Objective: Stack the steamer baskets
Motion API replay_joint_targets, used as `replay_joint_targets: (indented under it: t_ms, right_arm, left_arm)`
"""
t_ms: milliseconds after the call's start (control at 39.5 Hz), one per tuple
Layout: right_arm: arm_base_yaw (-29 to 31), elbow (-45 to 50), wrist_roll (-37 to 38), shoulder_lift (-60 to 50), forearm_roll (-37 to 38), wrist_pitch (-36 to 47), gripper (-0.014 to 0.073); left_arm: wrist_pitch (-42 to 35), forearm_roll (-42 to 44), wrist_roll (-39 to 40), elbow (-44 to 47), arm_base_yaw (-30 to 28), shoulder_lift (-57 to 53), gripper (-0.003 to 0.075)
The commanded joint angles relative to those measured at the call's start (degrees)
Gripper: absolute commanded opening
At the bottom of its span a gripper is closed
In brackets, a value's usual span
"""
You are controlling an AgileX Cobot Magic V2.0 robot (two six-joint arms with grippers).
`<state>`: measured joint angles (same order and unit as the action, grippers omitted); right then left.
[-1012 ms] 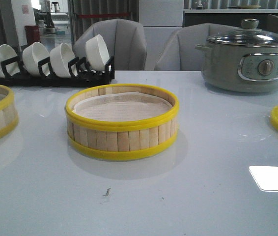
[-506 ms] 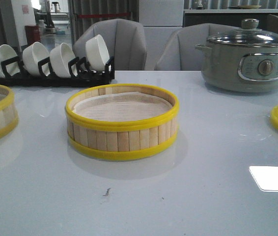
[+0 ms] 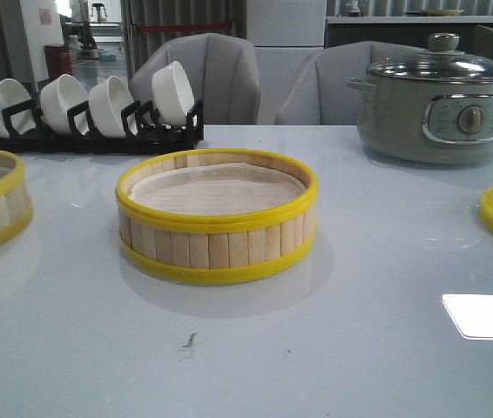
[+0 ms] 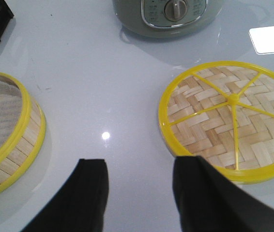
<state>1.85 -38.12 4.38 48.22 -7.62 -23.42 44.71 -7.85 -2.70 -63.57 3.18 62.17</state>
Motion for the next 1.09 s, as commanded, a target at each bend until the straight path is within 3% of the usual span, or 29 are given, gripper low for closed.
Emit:
replay_joint_targets:
  t_ms: [0, 152, 228, 658, 1062]
  right_arm:
    - [0.0, -2.1, -0.1, -0.3, -0.1, 4.9, 0.0463]
    - [0.0, -2.1, -0.1, -0.3, -0.1, 4.9, 0.0444]
    - [0.0, -2.1, -0.1, -0.3, -0.1, 4.9, 0.0444]
    - [0.0, -1.9, -0.1, -0.3, -0.1, 3.3, 0.0444]
    - [0.0, -1.9, -0.1, -0.3, -0.1, 3.2, 0.0444]
  left_arm:
    - [-2.6, -1.6, -1.2, -2.2, 0.4, 0.5, 0.02]
    - [-3.1, -1.9, -1.4, -2.2, 0.4, 3.4, 0.0428]
    - [-3.4, -3.1, -1.4, -2.2, 0.4, 5.2, 0.047]
    - [-8.2, -6.6, -2.9, -4.0, 3.9, 21.5, 0.0464]
    - [-4.2, -3.7, -2.9, -20.4, 3.9, 38.3, 0.0464]
